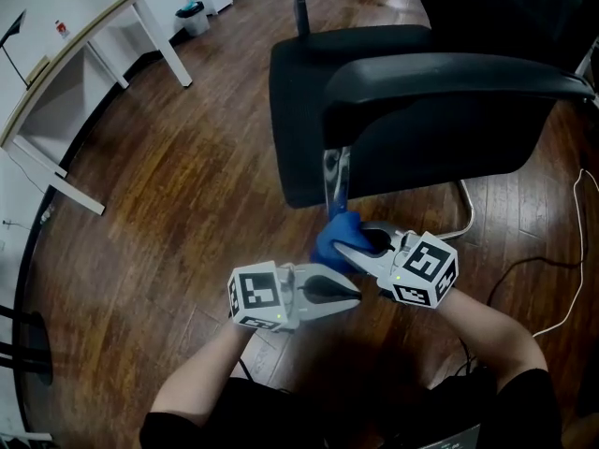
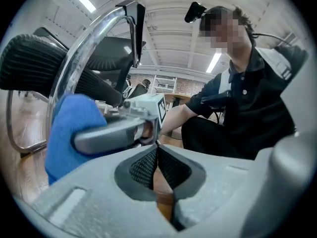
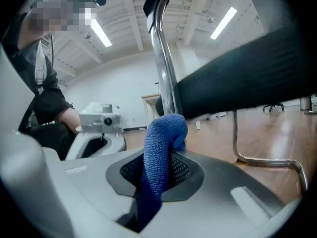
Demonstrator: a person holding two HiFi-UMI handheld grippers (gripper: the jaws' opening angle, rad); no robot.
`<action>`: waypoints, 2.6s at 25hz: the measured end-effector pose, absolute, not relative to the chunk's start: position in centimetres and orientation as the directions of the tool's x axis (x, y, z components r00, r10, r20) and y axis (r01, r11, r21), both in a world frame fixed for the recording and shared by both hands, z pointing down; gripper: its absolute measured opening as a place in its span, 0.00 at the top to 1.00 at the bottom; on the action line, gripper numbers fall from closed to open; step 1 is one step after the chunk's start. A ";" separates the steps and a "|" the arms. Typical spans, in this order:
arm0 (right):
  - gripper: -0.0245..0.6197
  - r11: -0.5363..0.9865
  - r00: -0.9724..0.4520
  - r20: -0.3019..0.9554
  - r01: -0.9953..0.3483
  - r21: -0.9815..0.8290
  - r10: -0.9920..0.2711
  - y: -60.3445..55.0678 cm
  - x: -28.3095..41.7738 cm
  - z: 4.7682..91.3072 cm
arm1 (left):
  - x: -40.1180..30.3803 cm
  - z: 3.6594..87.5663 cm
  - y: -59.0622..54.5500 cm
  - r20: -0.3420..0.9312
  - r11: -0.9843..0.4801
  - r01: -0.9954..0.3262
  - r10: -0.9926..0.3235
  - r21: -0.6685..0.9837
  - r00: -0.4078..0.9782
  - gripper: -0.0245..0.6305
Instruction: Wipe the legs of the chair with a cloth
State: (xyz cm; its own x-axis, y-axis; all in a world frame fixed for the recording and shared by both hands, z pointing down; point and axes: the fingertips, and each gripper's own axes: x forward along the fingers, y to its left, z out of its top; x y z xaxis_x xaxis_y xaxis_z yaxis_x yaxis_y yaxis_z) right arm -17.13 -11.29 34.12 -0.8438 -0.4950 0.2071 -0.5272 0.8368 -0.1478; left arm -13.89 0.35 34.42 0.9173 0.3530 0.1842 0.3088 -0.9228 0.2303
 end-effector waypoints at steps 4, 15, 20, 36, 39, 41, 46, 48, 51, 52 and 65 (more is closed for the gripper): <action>0.88 0.869 -0.875 0.038 -0.484 -0.101 -0.483 -10.8 -17.0 25.7 | -13.4 34.0 0.4 0.173 -0.920 0.321 0.363 0.226 0.916 0.96; 0.88 0.888 -0.885 0.198 -0.447 -0.109 -0.421 -11.1 -17.0 35.7 | -13.7 34.2 0.6 0.184 -0.921 0.323 0.364 0.220 0.913 0.96; 0.88 0.851 -0.798 0.450 -0.507 -0.140 -0.402 -11.5 -17.5 46.4 | -14.3 33.8 0.5 0.186 -0.922 0.313 0.357 0.228 0.916 0.96; 0.88 0.705 -0.548 0.738 -0.695 -0.140 -0.394 -13.3 -12.8 59.2 | -16.6 34.7 -0.1 0.229 -0.931 0.252 0.315 0.265 0.921 0.96; 0.88 0.627 -0.512 0.721 -0.767 -0.139 -0.467 -14.9 -9.4 58.5 | -15.6 34.9 -0.2 0.237 -0.930 0.259 0.321 0.261 0.917 0.96; 0.88 0.607 -0.553 0.671 -0.772 -0.189 -0.495 -15.3 -8.0 57.0 | -14.8 35.0 -0.2 0.240 -0.931 0.262 0.322 0.253 0.916 0.96; 0.88 0.663 -0.719 0.499 -0.674 -0.327 -0.484 -13.5 -9.5 52.9 | -13.2 35.6 0.6 0.299 -0.938 0.256 0.320 0.233 0.899 0.96; 0.88 0.688 -0.769 0.420 -0.629 -0.361 -0.483 -13.3 -11.4 50.8 | -12.5 36.0 0.9 0.302 -0.940 0.237 0.307 0.247 0.903 0.96; 0.87 0.727 -0.815 0.344 -0.575 -0.375 -0.466 -13.6 -13.5 48.0 | -11.2 36.7 0.8 0.310 -0.956 0.196 0.258 0.218 0.915 0.96; 0.87 0.732 -0.821 0.335 -0.567 -0.377 -0.463 -13.7 -13.7 47.9 | -10.9 37.1 0.8 0.305 -0.961 0.176 0.237 0.213 0.922 0.96; 0.87 0.545 -0.659 0.475 -0.751 -0.373 -0.583 -14.1 -10.7 56.2 | -10.2 39.0 -0.4 0.274 -0.952 0.203 0.263 0.227 0.925 0.96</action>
State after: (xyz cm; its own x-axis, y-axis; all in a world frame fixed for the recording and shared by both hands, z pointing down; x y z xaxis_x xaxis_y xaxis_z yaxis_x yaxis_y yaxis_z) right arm -10.67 -14.10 56.16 -0.6591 -0.5831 0.4750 -0.7509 0.5447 -0.3734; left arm -10.22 -0.40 38.95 0.9253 0.2626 0.2737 0.2031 -0.9525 0.2271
